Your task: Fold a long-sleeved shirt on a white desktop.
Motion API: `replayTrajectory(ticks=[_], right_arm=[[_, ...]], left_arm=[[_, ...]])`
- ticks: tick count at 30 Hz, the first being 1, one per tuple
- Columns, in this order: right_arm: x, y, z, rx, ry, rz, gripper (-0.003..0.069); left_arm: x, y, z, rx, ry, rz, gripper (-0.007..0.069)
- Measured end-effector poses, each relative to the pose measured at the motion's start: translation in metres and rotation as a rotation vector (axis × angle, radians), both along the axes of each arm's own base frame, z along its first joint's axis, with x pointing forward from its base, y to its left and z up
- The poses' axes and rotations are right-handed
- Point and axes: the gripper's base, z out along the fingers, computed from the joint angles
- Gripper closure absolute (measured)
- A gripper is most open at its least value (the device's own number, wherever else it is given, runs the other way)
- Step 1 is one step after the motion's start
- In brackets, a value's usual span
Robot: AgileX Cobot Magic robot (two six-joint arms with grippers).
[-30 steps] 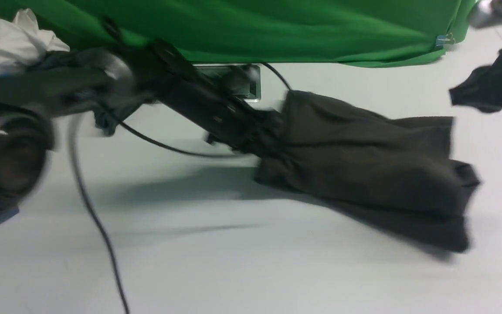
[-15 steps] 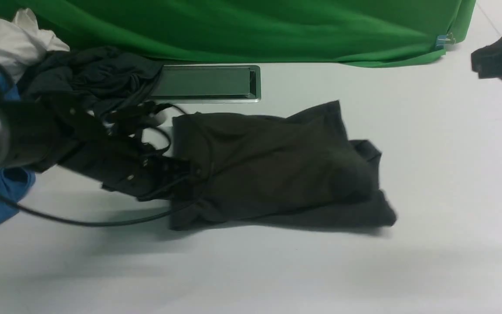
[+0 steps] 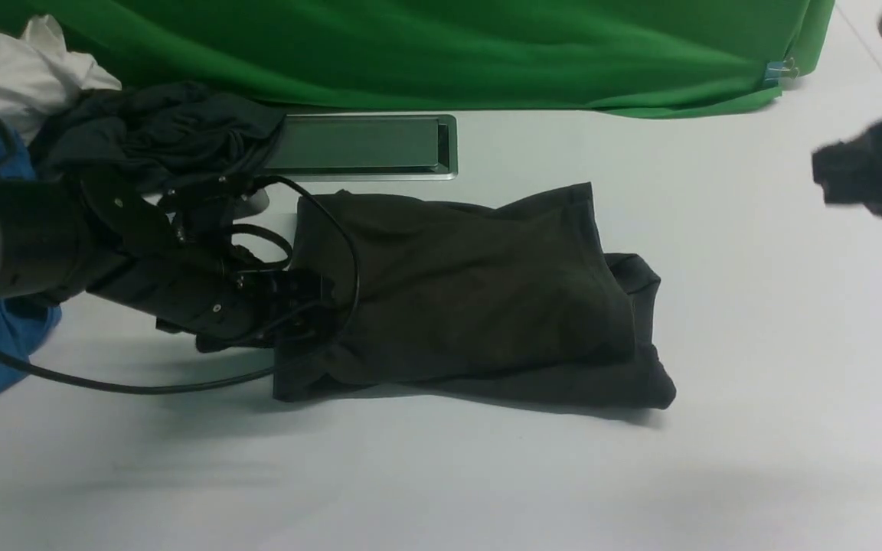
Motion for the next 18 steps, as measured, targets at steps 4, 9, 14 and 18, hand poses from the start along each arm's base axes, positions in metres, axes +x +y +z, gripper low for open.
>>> replayTrajectory(ticks=[4,9,14,18], right_arm=[[-0.046,-0.008,-0.001,0.003,-0.185,-0.048,0.0535],[-0.106,-0.022,-0.013,-0.05,-0.521,-0.127,0.0533],[-0.145,-0.036,-0.019,0.074,-0.788,-0.271,0.0533],[-0.16,-0.04,-0.021,0.102,-0.87,-0.291,0.0533]], left_arm=[[-0.008,0.001,0.009,0.023,0.011,-0.046,-0.0058],[-0.025,0.008,0.048,0.056,-0.038,-0.025,-0.0068],[-0.054,0.014,0.09,0.079,-0.069,-0.014,-0.0068],[-0.086,0.017,0.12,0.071,-0.074,-0.049,-0.0068]])
